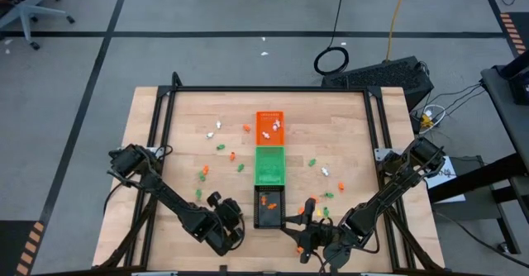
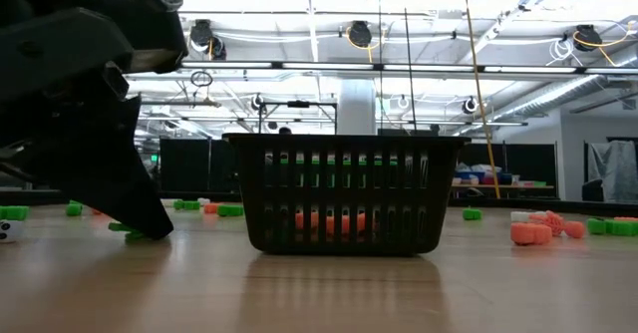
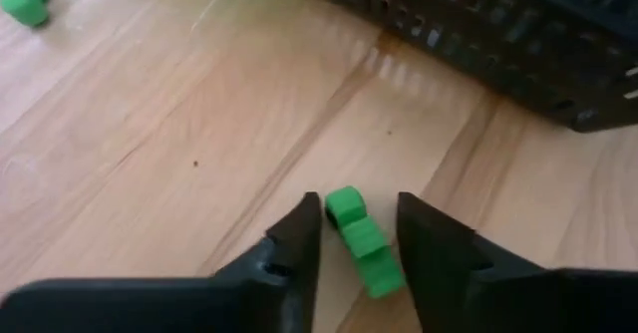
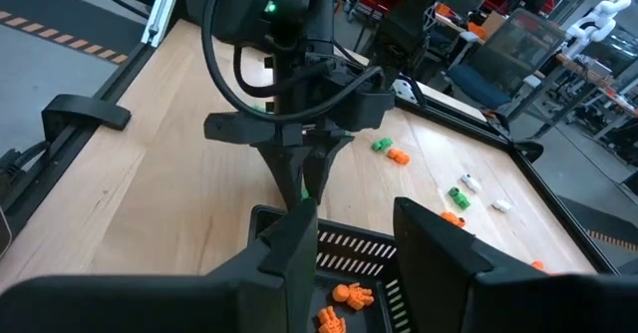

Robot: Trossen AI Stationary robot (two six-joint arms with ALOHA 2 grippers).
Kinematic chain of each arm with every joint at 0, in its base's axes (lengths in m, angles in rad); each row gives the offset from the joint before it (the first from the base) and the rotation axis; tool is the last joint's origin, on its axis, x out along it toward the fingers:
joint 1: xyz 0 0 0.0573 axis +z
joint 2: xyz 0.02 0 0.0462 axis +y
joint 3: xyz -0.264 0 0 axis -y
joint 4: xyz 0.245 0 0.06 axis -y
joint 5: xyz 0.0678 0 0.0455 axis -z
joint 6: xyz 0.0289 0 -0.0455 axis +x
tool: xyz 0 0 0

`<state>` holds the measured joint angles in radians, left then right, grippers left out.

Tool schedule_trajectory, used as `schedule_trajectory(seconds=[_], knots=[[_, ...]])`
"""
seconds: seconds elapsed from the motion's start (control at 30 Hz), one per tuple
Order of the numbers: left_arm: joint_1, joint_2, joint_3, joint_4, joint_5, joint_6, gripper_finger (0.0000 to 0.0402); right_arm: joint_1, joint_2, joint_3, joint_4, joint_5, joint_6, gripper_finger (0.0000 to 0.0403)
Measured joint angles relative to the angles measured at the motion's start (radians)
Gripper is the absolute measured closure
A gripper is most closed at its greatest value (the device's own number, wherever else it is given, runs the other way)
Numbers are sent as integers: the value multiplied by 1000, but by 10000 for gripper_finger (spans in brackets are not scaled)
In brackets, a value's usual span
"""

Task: Sort Halloween decoration
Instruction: Put the green skeleton toy into the green bin

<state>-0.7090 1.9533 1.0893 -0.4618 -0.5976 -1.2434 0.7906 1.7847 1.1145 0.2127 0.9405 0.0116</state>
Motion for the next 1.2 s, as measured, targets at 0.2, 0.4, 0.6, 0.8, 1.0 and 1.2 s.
schedule_trajectory(seconds=[0.2, 0.4, 0.6, 0.8, 1.0, 1.2], knots=[[0, -4, 2, 3, 24, 107, 385, 0, 0, 0, 0, 0, 0, 284], [2, -38, 0, -74, 57, 141, 381, 0, 0, 0, 0, 0, 0, 284], [-4, -117, -2, -97, 35, 270, 383, -11, 0, 0, 0, -2, 4, 284], [-10, -215, -2, -96, -4, 428, 384, -17, 0, 0, 0, -3, 14, 284], [-10, -285, -1, -89, -74, 580, 384, -17, 0, 0, 0, -3, 14, 284], [-10, -305, -1, -23, -121, 731, 384, -17, 0, 0, 0, -3, 14, 284]])
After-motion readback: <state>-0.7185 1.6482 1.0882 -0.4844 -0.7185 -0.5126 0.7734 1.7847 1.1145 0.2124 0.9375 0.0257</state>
